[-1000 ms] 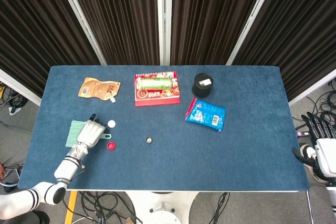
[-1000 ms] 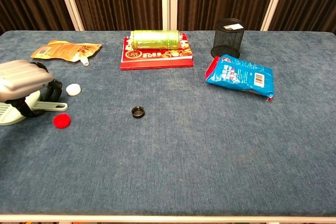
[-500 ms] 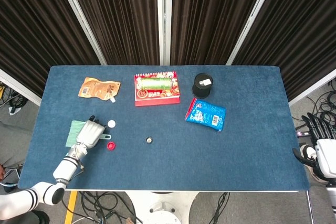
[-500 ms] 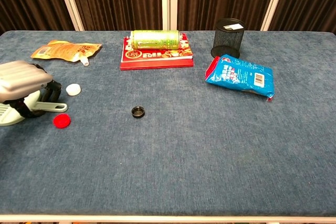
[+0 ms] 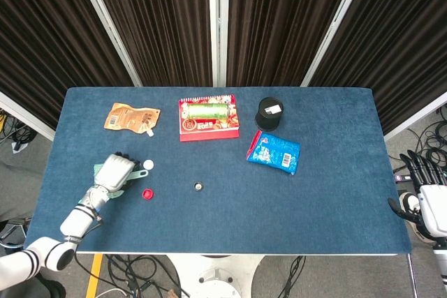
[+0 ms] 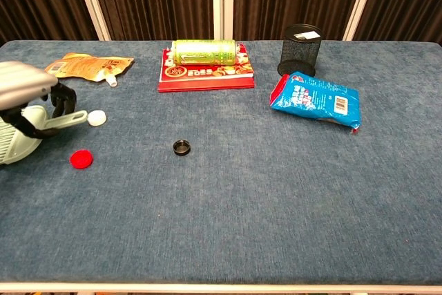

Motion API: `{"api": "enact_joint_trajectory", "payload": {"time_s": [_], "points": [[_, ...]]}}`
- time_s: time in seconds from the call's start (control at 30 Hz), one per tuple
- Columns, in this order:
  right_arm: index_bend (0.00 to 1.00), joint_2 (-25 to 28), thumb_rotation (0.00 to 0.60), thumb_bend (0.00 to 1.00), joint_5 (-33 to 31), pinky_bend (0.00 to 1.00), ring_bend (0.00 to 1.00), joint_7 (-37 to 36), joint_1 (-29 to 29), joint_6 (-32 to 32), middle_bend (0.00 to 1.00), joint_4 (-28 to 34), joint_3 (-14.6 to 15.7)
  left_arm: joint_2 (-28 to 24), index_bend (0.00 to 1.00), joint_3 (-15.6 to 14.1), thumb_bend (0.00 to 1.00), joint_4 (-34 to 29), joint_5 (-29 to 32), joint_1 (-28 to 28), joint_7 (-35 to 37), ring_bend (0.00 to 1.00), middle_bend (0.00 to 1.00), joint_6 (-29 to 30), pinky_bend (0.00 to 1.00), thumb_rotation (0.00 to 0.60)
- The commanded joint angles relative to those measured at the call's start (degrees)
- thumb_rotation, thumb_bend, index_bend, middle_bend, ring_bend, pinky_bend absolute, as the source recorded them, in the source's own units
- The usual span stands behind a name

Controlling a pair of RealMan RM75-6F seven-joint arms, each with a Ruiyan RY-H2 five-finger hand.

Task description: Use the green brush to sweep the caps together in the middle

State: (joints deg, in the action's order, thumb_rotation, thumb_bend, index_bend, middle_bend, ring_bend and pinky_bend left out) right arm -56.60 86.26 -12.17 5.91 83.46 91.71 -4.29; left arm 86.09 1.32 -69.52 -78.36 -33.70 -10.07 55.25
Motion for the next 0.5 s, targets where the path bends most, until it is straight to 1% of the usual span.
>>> {"api": "enact_joint_trajectory", "payload": {"time_s": [0.03,0.13,0.23,0.4,0.5], "points": [[0.00,0.21,0.600,0.15,0.13,0.00,0.00,0.23,-0.18,0.32,0.00,0.27,0.02,-2.93,0.50,0.34,0.41,-0.20,-5.08,-0.28,12.48,0.40,0.58,2.79,0.44,0.600],[0.00,0.49,0.600,0.15,0.11,0.00,0.00,0.70,-0.40,0.66,0.00,0.63,0.01,-3.33,0.51,0.73,0.42,1.79,-8.21,-1.11,20.35,0.40,0.58,4.86,0.45,0.600],[0.00,0.64,0.600,0.15,0.22,0.00,0.00,0.98,-0.47,0.83,0.00,1.01,-0.01,-2.19,0.51,1.24,0.42,5.95,-10.92,-2.78,27.54,0.40,0.58,6.28,0.45,0.600],[0.00,0.78,0.600,0.15,0.68,0.00,0.00,1.53,-0.51,1.17,0.00,1.80,0.01,1.82,0.51,1.70,0.42,15.97,-14.30,-7.45,38.99,0.40,0.58,5.85,0.45,0.600],[0.00,1.09,0.600,0.15,0.63,0.00,0.00,2.28,-0.72,1.41,0.00,2.43,0.05,4.56,0.52,0.97,0.42,21.98,-16.16,-9.67,44.94,0.40,0.58,5.94,0.45,0.600]]}}
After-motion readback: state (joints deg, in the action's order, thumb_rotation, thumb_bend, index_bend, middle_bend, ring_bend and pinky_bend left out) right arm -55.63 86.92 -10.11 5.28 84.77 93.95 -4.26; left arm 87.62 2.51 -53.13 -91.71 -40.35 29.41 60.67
